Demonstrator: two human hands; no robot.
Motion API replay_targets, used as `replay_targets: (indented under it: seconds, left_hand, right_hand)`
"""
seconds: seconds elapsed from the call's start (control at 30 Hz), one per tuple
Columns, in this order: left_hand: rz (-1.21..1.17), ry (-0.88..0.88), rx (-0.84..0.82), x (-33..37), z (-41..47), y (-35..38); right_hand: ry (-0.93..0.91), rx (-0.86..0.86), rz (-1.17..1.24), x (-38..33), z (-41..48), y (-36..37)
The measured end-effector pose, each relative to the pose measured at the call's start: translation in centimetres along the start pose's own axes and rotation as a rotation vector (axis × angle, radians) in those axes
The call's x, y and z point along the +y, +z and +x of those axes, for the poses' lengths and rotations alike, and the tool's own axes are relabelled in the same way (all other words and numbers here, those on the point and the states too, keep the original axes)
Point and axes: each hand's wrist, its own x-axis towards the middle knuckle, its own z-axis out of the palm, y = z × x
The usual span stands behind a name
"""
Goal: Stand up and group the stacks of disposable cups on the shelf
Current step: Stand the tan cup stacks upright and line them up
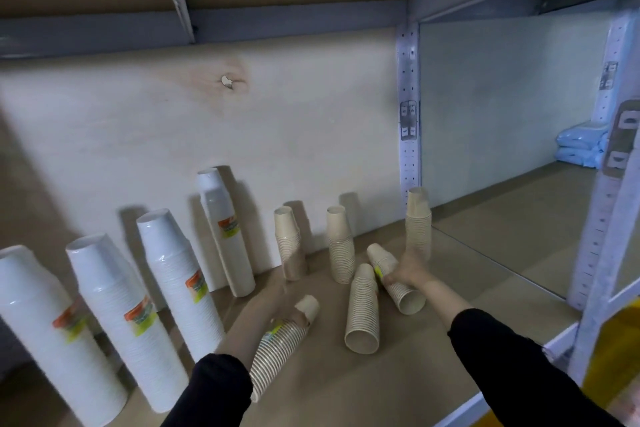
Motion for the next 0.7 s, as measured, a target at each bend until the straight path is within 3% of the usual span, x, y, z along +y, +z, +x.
replay_targets:
  seconds: [0.2,0.33,0.47,0.7]
  left_hand:
    - [-0.034,-0.02,0.008,-0.1,-0.7,-0.1]
    - [-0.091,0.018,0.136,0.3,-1.3,-0.8]
    - [-0.244,0.017,0.295,1.2,-2.1,-1.8]
    - [-0.614,0.102,0.506,3.0,-3.1,-1.5]
  right_hand:
    - [0.039,0.03,0.152,0.9,-0.8,-0.3]
    - [0.086,0.033,0.369,2.3,-1.5,-2.1]
    - [0.098,0.064,0.538,3.7,-2.6,-3.9]
    - [-0.019,0.253,0.595,5.7,-3.9,-5.2]
